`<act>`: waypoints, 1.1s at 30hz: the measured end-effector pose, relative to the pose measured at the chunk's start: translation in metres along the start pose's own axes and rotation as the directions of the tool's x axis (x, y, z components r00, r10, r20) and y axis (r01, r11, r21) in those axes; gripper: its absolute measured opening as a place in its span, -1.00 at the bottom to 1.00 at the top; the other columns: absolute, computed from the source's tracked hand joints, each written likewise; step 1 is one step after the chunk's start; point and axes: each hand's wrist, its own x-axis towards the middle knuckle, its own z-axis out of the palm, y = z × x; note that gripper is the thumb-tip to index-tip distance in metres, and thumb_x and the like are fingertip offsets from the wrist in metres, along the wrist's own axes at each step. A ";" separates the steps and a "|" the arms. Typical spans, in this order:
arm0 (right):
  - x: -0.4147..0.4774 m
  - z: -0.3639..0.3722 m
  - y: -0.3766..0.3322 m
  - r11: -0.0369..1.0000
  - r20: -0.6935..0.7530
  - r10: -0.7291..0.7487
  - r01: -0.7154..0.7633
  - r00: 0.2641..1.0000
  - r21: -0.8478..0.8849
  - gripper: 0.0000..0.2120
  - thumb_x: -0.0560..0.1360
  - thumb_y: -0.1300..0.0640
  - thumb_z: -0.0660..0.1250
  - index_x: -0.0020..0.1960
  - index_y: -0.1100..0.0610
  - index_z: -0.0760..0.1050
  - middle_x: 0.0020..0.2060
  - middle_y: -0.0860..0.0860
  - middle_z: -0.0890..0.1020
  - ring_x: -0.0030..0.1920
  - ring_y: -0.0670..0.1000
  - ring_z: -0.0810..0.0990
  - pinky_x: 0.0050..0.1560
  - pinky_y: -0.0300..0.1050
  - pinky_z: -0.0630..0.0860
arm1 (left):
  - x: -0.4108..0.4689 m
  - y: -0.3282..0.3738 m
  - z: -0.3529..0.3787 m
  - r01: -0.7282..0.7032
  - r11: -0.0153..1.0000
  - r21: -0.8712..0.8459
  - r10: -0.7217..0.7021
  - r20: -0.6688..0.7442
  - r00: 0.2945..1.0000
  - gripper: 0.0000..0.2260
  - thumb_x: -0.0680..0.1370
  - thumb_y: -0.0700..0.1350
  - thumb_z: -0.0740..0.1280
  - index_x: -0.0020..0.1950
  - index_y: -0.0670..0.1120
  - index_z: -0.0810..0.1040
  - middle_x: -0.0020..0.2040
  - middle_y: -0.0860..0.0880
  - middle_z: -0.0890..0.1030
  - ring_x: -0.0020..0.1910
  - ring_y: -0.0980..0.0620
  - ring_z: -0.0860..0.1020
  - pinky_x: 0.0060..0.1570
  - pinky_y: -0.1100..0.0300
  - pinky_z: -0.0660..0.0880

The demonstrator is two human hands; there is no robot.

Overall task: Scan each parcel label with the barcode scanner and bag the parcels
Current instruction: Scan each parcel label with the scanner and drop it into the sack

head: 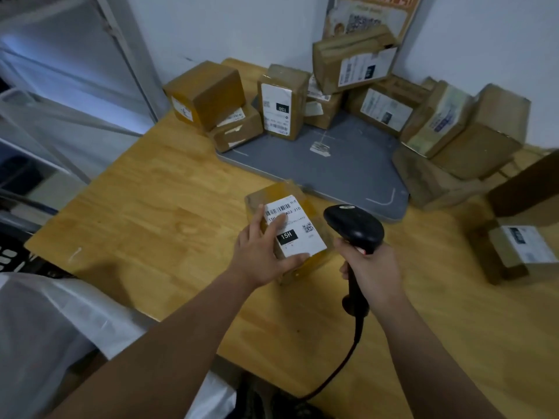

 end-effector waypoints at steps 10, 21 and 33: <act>-0.047 -0.030 0.013 0.967 -0.031 0.110 -0.115 0.993 -0.227 -0.83 0.47 0.09 0.43 -0.18 0.19 0.56 -0.41 0.12 0.60 -0.53 -0.08 0.52 -0.45 -0.20 0.50 | -0.020 0.025 0.013 -0.187 0.975 -0.124 0.189 0.006 0.982 -0.09 0.38 0.42 0.31 0.57 0.10 -0.01 0.57 -0.01 -0.04 0.51 -0.13 0.08 0.43 -0.13 0.10; -0.057 -0.019 -0.019 0.961 -0.065 0.038 -0.055 0.997 -0.270 -0.74 0.45 -0.03 0.41 -0.13 0.18 0.56 -0.39 0.11 0.65 -0.47 -0.03 0.61 -0.33 -0.16 0.59 | -0.013 -0.009 0.000 0.066 0.905 -0.421 -0.022 0.108 0.994 -0.15 0.41 0.14 0.49 0.56 0.11 0.06 0.51 -0.04 0.09 0.51 -0.11 0.10 0.43 -0.06 0.19; -0.060 -0.009 -0.019 0.949 -0.076 0.047 -0.069 0.996 -0.309 -0.80 0.47 0.00 0.40 -0.12 0.14 0.54 -0.33 0.13 0.64 -0.43 -0.01 0.61 -0.29 -0.10 0.60 | -0.009 -0.003 -0.007 0.103 0.892 -0.441 -0.050 0.130 0.990 -0.16 0.42 0.13 0.49 0.56 0.11 0.07 0.52 -0.04 0.08 0.50 -0.12 0.13 0.42 -0.07 0.24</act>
